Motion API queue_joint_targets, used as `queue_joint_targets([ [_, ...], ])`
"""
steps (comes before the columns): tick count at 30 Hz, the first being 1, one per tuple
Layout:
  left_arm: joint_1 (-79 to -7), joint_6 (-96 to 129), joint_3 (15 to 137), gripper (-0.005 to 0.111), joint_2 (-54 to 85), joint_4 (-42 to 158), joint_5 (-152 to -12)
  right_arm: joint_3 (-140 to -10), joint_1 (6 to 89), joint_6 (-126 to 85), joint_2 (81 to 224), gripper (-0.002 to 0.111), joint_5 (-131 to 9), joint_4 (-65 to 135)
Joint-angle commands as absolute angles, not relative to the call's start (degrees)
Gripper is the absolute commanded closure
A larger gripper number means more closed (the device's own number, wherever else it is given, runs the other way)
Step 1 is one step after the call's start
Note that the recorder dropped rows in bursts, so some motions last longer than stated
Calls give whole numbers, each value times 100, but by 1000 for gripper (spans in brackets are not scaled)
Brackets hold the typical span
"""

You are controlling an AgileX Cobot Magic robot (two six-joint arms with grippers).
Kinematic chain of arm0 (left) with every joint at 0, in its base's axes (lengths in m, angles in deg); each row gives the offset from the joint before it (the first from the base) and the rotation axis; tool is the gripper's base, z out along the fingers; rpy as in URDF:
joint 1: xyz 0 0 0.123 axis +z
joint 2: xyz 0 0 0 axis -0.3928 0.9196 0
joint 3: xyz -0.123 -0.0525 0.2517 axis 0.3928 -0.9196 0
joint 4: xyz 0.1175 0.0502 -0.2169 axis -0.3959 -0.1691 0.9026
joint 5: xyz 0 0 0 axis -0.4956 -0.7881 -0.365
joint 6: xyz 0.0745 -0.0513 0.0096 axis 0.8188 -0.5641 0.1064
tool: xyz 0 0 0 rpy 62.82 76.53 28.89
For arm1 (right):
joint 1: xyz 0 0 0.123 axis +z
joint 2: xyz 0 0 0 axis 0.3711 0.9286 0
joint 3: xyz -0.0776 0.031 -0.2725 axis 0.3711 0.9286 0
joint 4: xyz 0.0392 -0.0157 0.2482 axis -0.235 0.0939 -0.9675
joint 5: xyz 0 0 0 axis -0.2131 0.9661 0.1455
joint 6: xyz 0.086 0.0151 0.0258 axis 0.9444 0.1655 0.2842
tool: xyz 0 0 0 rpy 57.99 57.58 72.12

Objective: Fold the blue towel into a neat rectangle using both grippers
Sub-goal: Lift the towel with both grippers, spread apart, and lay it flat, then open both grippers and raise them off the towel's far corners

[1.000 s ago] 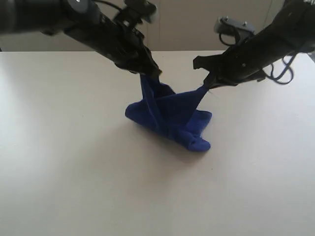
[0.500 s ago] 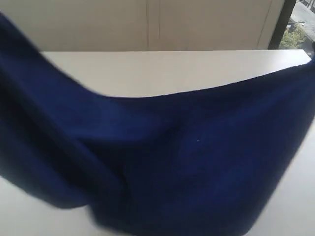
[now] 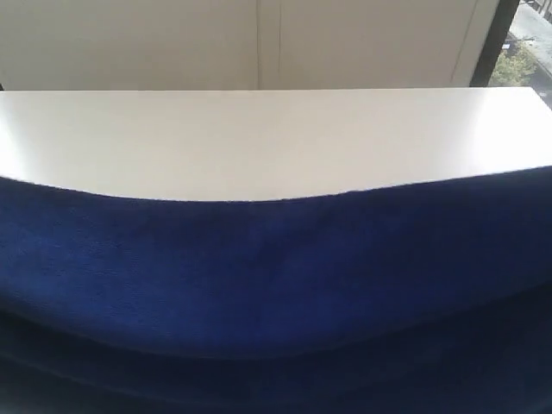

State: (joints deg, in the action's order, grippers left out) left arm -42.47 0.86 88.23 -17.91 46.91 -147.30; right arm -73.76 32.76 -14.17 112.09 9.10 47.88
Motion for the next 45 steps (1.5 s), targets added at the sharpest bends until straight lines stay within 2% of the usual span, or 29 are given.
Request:
queue_joint_targets([
  [1,-4247,-600,7947,107,-1526,4135,-14687,-6998,3262,-847,11829,108,748,5477],
  [7,-4247,-1753,6703,107,-108,3388,-12558,-6162,3262,278,13492,108,-1045,6408],
  [11,-4021,-3168,6334,107,1510,2194,-10849,-5963,3262,1223,15089,108,-2310,7229],
  [16,-3405,-4368,6459,107,3344,1203,-9049,-6151,3197,3179,16956,108,-3565,9017],
  [22,-2838,-4454,7143,107,4912,1193,-7750,-6871,2953,4227,18597,108,-3829,10163],
  [33,-2785,-4454,8585,107,6058,1193,-7886,-8125,2530,4227,19856,108,-3978,10172],
  [40,-2785,-4442,8768,107,6275,1193,-8198,-8306,2514,4216,20097,108,-4130,10172],
  [43,-2785,-4453,8790,97,6297,1193,-8375,-8306,2514,4216,20097,100,-4204,10172],
  [45,-2785,-4453,8790,80,6307,1193,-8403,-8306,2514,4216,20097,88,-4213,10172],
])
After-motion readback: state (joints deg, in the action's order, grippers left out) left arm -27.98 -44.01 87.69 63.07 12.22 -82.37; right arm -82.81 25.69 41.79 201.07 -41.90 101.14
